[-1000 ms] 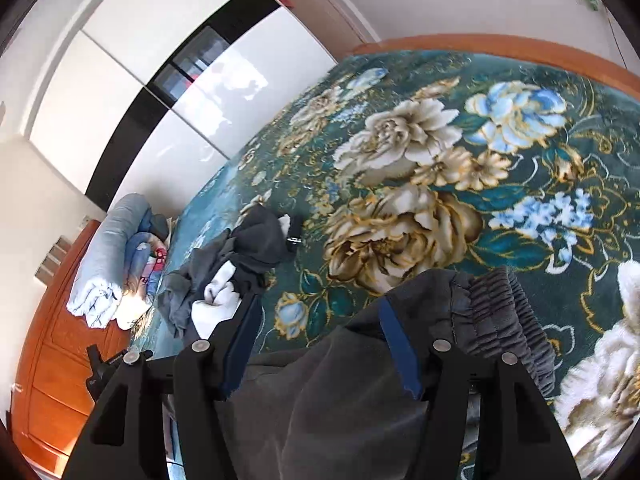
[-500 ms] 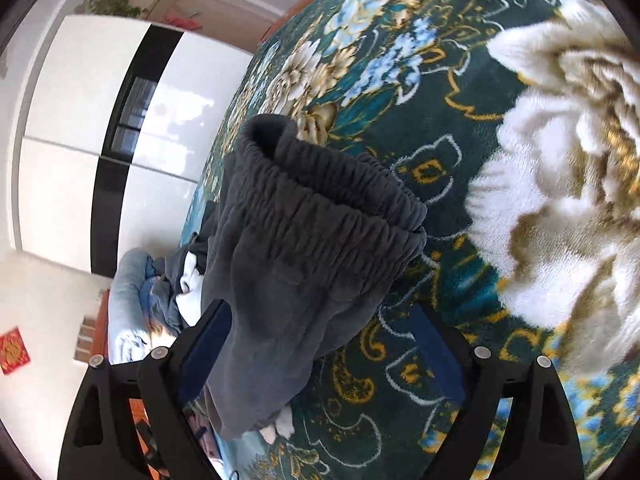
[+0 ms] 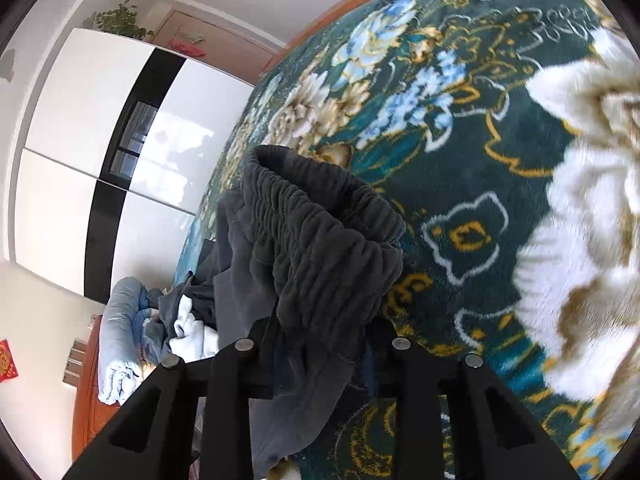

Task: Fold clothes
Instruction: 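Lift the sweatpants by cuff and waistband with both grippers, folding them in half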

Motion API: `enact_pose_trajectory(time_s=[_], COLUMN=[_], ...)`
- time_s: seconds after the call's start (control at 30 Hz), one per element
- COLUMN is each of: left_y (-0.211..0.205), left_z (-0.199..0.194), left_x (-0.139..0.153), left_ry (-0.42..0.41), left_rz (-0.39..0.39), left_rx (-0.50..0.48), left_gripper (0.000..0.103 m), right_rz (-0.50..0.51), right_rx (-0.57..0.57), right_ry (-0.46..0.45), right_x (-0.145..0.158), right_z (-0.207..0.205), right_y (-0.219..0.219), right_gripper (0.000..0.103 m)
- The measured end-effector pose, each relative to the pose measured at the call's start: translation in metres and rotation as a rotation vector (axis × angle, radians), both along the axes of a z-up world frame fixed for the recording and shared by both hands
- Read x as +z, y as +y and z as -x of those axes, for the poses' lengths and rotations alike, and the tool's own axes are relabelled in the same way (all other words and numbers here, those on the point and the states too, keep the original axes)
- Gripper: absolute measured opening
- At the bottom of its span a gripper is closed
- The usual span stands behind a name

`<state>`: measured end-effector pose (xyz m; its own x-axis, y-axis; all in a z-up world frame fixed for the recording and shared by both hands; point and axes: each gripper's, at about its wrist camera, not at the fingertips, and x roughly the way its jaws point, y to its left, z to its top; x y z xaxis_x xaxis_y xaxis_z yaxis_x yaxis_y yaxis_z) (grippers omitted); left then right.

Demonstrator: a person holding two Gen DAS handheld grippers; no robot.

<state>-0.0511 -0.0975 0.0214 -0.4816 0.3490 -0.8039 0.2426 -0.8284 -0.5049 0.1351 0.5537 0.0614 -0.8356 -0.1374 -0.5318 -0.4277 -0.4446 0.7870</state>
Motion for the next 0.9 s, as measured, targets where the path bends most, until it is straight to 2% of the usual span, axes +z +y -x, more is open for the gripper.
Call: enact_pose_trajectory(time_s=[0.1,0.2,0.3,0.37,0.5,0.53,0.6,0.67,0.7,0.77,0.9], left_y=[-0.001,0.005,0.012,0.012,0.009,0.009,0.011,0.015,0.017,0.019,0.009], left_z=[0.002,0.011,0.02,0.026,0.037,0.04,0.044,0.043,0.04,0.033,0.0], left_x=[-0.001,-0.007,-0.009,-0.012,-0.015,-0.015,-0.013,-0.006,0.002,0.017,0.061], left_ry=[0.018,0.04,0.086,0.105,0.144,0.148,0.148,0.153,0.162,0.179,0.227], left_rz=[-0.027,-0.074,-0.085,-0.126,-0.154,-0.147,-0.129,-0.111,-0.087,-0.046,-0.092], left_rx=[0.004,-0.028,-0.017,0.001,0.032,0.039,0.046,0.037,0.034,0.032,0.02], left_gripper=[0.081,0.081,0.081,0.081,0.081,0.079,0.055,0.037,0.031,0.028,0.025], right_rz=[-0.01,0.029,0.057,0.072,0.063,0.051,0.025,0.015,0.014,0.016,0.02], right_rx=[-0.095,-0.18,-0.179,-0.174,-0.159,-0.153,-0.142,-0.132,-0.129,-0.123,-0.103], right_ry=[0.067,0.045,0.019,0.015,0.017,0.012,-0.002,-0.011,-0.014,-0.017,-0.008], right_x=[0.02,0.015,-0.001,-0.01,-0.013,-0.011,-0.007,-0.004,-0.004,-0.003,0.001], right_z=[-0.014,-0.028,-0.039,-0.045,-0.04,-0.038,-0.032,-0.031,-0.03,-0.03,-0.035], right_y=[0.026,0.056,0.068,0.073,0.075,0.075,0.073,0.071,0.071,0.071,0.068], right_gripper=[0.027,0.027,0.027,0.027,0.027,0.027,0.027,0.027,0.027,0.027,0.027])
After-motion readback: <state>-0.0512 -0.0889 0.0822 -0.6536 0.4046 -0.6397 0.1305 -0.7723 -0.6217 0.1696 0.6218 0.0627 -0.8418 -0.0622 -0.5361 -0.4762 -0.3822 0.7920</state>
